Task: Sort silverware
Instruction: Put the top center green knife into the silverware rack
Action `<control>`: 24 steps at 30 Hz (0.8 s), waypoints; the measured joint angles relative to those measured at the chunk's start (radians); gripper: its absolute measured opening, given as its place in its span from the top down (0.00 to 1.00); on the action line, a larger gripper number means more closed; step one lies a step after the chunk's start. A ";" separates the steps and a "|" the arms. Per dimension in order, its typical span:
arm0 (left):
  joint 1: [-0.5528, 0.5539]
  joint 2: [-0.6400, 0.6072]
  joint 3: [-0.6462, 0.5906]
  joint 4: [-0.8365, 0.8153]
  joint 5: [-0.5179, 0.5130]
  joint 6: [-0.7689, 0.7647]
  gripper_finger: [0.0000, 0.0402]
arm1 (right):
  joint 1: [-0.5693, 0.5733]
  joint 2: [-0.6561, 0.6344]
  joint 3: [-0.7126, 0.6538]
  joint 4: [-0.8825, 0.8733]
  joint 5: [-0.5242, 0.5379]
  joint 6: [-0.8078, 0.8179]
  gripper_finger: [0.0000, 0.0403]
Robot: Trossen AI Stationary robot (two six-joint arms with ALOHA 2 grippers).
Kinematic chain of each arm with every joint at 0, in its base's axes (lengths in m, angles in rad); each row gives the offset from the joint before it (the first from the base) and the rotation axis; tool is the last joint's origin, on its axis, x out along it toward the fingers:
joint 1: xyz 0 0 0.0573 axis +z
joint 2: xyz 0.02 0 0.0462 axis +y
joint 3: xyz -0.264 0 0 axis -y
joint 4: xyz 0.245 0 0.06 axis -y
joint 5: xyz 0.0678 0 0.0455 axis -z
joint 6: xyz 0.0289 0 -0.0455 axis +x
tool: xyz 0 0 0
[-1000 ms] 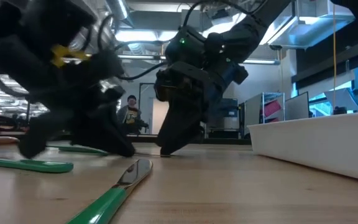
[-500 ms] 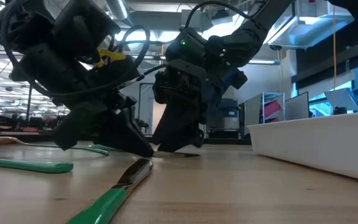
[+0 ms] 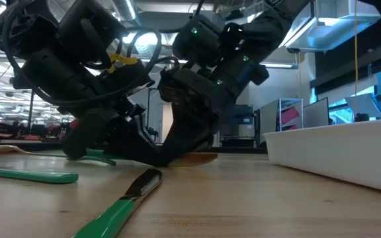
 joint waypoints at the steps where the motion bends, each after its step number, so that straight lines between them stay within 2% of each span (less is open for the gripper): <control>1: -0.002 0.000 0.000 0.000 -0.001 0.001 1.00 | 0.004 0.000 0.000 -0.007 0.011 -0.004 0.83; 5: -0.013 -0.025 0.000 -0.028 0.000 0.004 1.00 | 0.018 -0.003 0.002 -0.041 0.074 -0.016 0.92; 10: -0.039 -0.115 -0.005 -0.153 0.003 0.029 0.98 | 0.024 -0.004 0.005 -0.062 0.125 -0.005 0.96; 17: -0.067 -0.272 -0.009 -0.439 0.011 -0.047 0.78 | 0.025 -0.004 0.006 -0.061 0.161 -0.005 0.99; 24: -0.056 -0.328 -0.008 -0.506 -0.007 -0.113 0.62 | 0.025 -0.008 0.006 -0.062 0.196 -0.019 0.99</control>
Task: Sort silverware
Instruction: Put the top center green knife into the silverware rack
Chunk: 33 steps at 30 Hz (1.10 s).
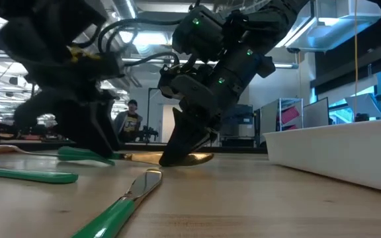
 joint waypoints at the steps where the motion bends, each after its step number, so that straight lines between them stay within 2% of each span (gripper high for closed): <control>1: 0.001 -0.003 0.002 -0.017 -0.005 -0.010 0.60 | 0.000 0.000 0.000 0.000 -0.001 -0.001 0.99; 5: -0.001 -0.057 0.093 -0.244 -0.001 -0.099 0.56 | -0.001 -0.004 0.000 -0.001 -0.003 -0.002 0.99; 7: -0.001 -0.086 0.121 -0.295 -0.001 -0.109 0.54 | -0.001 -0.004 0.000 0.000 -0.006 -0.002 0.99; 13: 0.028 -0.085 0.073 -0.243 0.012 -0.115 0.45 | -0.003 -0.004 -0.002 0.014 -0.019 -0.006 0.99; 18: 0.068 -0.047 0.001 -0.138 0.110 -0.126 0.42 | -0.003 -0.004 0.000 0.016 -0.029 -0.006 0.99; 23: 0.088 -0.026 -0.029 -0.117 0.151 -0.131 0.52 | -0.004 -0.004 0.000 0.016 -0.029 -0.007 0.99; 33: 0.095 -0.017 -0.033 -0.100 0.211 -0.085 0.87 | 0.007 -0.056 -0.003 0.005 0.023 -0.013 0.99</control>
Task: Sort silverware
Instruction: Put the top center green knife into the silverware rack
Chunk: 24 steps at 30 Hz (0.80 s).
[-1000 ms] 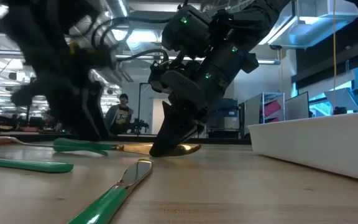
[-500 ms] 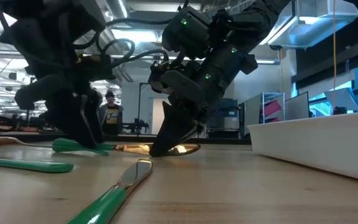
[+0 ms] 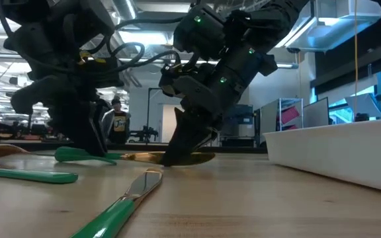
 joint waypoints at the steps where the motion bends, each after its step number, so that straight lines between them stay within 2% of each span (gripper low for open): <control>1: 0.000 0.001 0.000 0.002 -0.003 0.001 0.90 | 0.004 -0.009 -0.001 -0.005 0.001 -0.003 0.99; 4: -0.009 0.003 0.000 0.013 -0.020 0.012 0.97 | 0.016 -0.029 -0.003 -0.015 0.042 -0.019 0.99; 12: -0.085 0.007 0.007 0.012 -0.114 0.025 0.99 | 0.063 -0.030 -0.001 -0.013 0.101 -0.022 0.99; 19: -0.099 0.007 0.010 0.007 -0.131 0.012 0.99 | 0.067 -0.030 -0.001 0.002 0.098 -0.037 0.98; 21: -0.099 0.007 0.010 0.006 -0.137 -0.007 1.00 | 0.066 -0.030 -0.001 0.006 0.105 -0.034 0.96; 24: -0.101 0.006 0.008 -0.012 -0.150 -0.033 1.00 | 0.066 -0.034 -0.003 -0.008 0.102 -0.007 0.86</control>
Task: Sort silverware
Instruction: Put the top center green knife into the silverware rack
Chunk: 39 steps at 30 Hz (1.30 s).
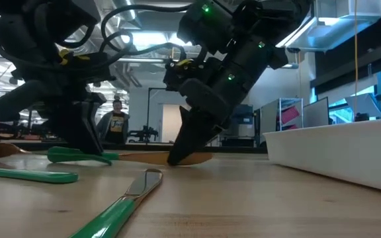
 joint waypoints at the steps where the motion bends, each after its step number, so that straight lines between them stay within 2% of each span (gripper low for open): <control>1: -0.003 0.000 0.000 -0.004 -0.005 -0.007 1.00 | 0.000 0.000 0.000 0.000 -0.005 0.000 0.82; 5: -0.014 0.000 0.000 -0.010 -0.035 -0.039 1.00 | 0.001 -0.022 0.000 -0.037 0.016 -0.001 0.64; 9: -0.014 0.000 -0.006 -0.017 -0.055 -0.145 1.00 | 0.006 -0.096 0.000 -0.163 0.167 0.030 0.53; 15: -0.014 -0.001 -0.030 0.033 -0.092 -0.301 1.00 | 0.095 -0.247 0.001 -0.338 0.471 0.057 0.54; 21: 0.000 0.003 -0.050 0.228 -0.076 -0.292 1.00 | 0.275 -0.374 0.003 -0.505 0.671 0.170 0.60; 26: 0.029 0.004 -0.050 0.391 -0.072 -0.216 1.00 | 0.432 -0.395 0.002 -0.591 0.751 0.346 0.62; 29: 0.045 0.003 -0.049 0.450 -0.075 -0.178 1.00 | 0.499 -0.395 -0.026 -0.567 0.772 0.450 0.62; 34: 0.065 0.002 -0.048 0.544 -0.078 -0.124 1.00 | 0.554 -0.395 -0.095 -0.550 0.814 0.689 0.61; 39: 0.071 0.001 -0.047 0.700 -0.079 -0.046 1.00 | 0.558 -0.394 -0.195 -0.376 0.815 0.753 0.53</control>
